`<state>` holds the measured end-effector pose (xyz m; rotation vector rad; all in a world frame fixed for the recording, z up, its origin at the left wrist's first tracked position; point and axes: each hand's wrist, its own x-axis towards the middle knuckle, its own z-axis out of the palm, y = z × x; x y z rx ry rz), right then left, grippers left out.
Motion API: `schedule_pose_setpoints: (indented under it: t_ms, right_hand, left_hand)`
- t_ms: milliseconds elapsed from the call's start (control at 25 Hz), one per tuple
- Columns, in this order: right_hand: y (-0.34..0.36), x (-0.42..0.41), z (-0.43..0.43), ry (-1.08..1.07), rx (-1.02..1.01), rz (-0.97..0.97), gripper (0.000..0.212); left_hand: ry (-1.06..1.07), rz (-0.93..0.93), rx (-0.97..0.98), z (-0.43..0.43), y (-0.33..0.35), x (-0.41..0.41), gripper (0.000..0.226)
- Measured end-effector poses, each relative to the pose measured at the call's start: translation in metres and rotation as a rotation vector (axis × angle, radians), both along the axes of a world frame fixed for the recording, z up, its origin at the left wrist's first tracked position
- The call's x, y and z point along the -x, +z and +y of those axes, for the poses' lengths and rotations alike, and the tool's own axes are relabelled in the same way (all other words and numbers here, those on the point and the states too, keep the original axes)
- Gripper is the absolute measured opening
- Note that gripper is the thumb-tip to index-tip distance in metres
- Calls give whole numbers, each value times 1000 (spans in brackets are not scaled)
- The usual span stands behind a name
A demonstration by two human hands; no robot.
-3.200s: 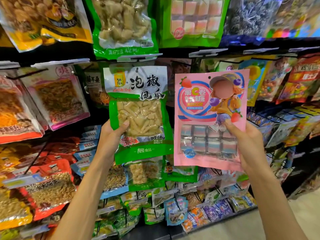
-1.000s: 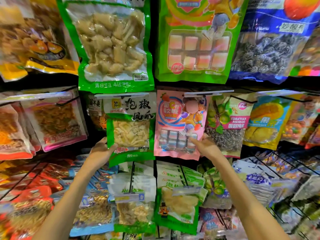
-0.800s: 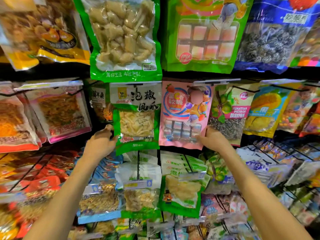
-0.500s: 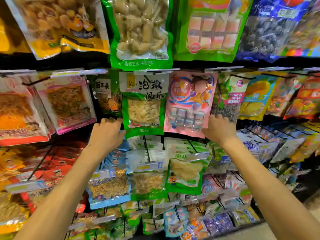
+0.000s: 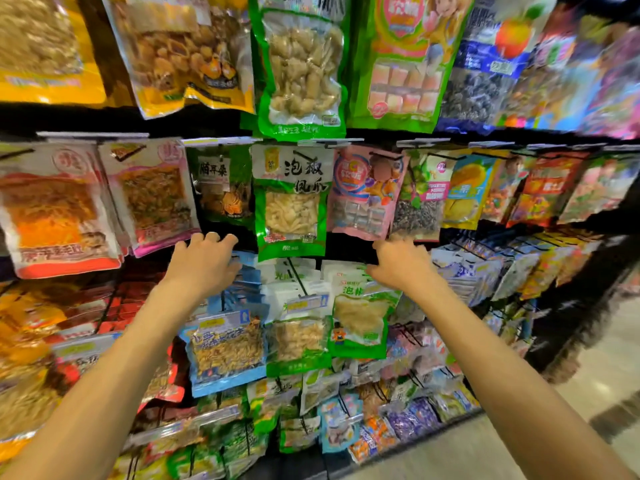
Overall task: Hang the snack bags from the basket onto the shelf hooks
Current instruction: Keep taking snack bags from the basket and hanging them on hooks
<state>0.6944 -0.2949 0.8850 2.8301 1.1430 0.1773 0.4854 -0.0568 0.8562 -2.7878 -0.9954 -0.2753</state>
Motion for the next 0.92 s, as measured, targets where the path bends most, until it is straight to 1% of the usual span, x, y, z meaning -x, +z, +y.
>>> schedule_pose_setpoints:
  t_ms: [120,280,400,560,760,920]
  right_hand:
    - [3,40,2,13,17,11,60]
    - [-16,100,10,31,11,43,59]
    - [-35,154,21,71,8,108,58]
    - [-63,226,43,150,53,172,60]
    - [-80,293,70,234,99,209,59]
    - [-94,339,102,246,163,228,64]
  left_hand:
    - [1,14,44,-1,4,34,54]
    - [-10,28,-26,-7,-9,105,51]
    - [21,57,-30,-11,-26,168,50]
    - [88,95,25,-6,-46,246,50]
    - [129,102,69,14,-67,320,47]
    - [164,130,130,39,-92,371,54]
